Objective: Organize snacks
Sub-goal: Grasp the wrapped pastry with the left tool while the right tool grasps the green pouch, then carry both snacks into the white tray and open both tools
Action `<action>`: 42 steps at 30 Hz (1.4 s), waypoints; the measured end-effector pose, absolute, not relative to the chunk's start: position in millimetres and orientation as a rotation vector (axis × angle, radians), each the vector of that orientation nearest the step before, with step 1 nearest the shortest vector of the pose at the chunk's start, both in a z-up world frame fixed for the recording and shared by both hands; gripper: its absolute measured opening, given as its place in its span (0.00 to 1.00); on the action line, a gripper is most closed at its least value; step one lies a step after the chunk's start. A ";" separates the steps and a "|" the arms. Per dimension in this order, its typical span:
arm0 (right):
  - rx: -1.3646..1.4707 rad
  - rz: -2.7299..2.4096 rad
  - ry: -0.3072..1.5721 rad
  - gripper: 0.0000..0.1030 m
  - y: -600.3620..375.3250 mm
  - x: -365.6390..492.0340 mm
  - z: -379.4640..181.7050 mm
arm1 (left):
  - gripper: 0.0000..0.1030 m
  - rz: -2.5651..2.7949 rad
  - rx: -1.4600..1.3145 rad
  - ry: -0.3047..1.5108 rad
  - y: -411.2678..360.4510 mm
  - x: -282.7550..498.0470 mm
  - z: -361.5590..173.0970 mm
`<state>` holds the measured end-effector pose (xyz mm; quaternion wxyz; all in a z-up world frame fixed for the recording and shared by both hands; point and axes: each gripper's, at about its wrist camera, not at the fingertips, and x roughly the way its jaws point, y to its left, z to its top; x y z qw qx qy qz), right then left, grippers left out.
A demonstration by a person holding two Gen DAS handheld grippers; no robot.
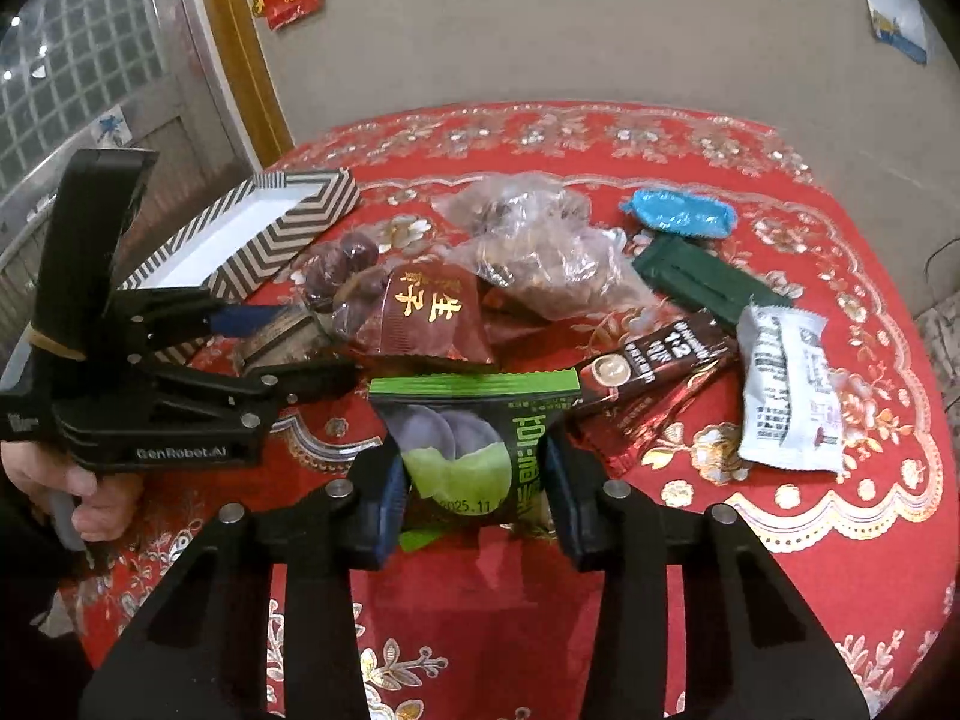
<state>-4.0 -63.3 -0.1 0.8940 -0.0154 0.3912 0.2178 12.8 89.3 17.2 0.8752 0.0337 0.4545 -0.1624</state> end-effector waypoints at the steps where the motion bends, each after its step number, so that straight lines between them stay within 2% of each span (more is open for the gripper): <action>1: -0.044 0.439 0.790 0.39 -62.7 -7.7 2.6 | 0.60 -0.348 0.050 0.940 93.3 12.2 20.5; 12: -0.056 0.348 0.601 0.39 -70.7 -36.4 26.1 | 0.60 -0.419 -0.076 0.861 110.8 4.4 40.6; 17: -0.061 0.319 0.622 0.39 -69.3 -32.6 25.2 | 0.60 -0.421 -0.086 0.877 109.1 4.4 35.1; 24: -0.077 0.329 0.620 0.39 -65.9 -33.1 23.9 | 0.60 -0.417 -0.085 0.804 117.3 -18.7 59.2; 32: -0.010 0.447 0.586 0.39 -25.9 -31.0 31.2 | 0.60 -0.282 -0.133 0.764 197.1 -23.1 79.3; 42: -0.028 0.664 0.579 0.39 83.8 -10.3 25.2 | 0.60 -0.063 -0.190 0.774 294.6 -0.2 74.2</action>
